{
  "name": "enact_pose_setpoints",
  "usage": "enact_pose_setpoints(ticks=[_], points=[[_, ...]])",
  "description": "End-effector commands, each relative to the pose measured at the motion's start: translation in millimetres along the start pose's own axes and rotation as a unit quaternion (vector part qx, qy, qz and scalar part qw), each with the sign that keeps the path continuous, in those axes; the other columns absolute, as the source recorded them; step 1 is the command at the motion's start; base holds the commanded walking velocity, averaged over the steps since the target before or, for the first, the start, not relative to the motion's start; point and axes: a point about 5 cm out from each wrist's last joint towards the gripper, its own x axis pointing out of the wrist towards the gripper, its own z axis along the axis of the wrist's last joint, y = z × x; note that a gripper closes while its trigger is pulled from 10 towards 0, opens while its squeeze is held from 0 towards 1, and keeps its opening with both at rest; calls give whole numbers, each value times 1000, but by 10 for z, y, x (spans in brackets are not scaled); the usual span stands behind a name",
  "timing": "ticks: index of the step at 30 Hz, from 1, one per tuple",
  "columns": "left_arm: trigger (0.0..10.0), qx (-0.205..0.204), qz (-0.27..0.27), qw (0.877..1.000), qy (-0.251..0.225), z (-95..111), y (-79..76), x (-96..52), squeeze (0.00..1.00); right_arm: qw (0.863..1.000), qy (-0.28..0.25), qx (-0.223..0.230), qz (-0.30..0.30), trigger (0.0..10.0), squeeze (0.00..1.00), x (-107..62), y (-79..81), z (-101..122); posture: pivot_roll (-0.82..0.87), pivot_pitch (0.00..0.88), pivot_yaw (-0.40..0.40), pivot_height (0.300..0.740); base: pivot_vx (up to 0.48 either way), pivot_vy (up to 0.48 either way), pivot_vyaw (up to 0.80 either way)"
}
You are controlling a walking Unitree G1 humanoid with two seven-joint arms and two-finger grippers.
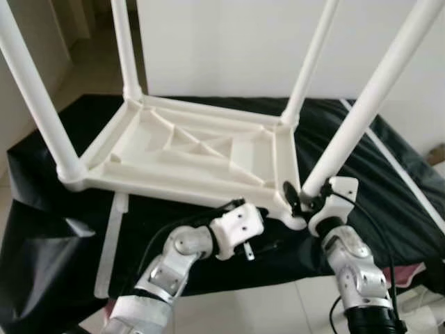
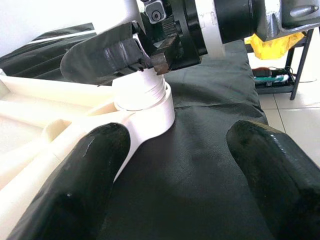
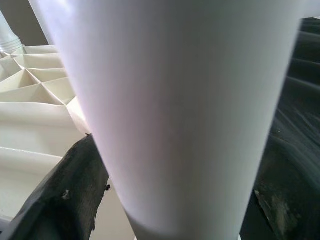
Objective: Building children table
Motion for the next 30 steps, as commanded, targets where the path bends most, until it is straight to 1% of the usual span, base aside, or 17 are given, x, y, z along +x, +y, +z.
enact_pose_setpoints(ticks=[1, 22, 30], points=[[10000, 3, 43, 999, 2, 14, 40, -1, 0, 1000, -3, 0, -3, 10000, 0, -1, -50, 13, 93, 0, -63, 740, 0, 0, 0], [10000, 5, 46, 999, 0, 28, 60, 3, 0, 1000, -11, -1, 4, 10000, 0, 43, -81, 62, 99, 0, -70, 740, 0, 0, 0], [10000, 4, 47, 999, 0, 31, 57, -1, 0, 1000, -12, -12, 18, 10000, 0, 40, -103, 75, 100, 0, -69, 740, 0, 0, 0]])
